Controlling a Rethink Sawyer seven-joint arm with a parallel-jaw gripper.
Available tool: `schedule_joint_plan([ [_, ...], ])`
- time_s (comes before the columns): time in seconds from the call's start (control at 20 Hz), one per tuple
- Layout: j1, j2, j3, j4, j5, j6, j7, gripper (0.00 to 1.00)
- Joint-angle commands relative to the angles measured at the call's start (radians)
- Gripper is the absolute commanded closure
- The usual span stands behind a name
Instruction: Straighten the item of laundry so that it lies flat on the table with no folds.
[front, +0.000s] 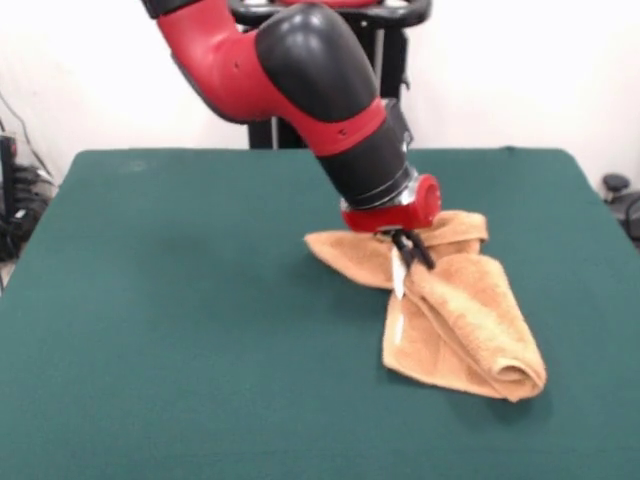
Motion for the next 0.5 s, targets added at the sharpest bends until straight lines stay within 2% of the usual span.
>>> schedule_joint_plan([
  [0.05,0.193,-0.073,-0.147,0.140,0.130,0.380,0.374,1.00],
  [0.25,0.219,-0.135,-0.166,0.164,0.146,0.452,0.407,1.00],
  [0.5,0.181,-0.163,-0.118,0.195,0.151,0.527,0.365,1.00],
])
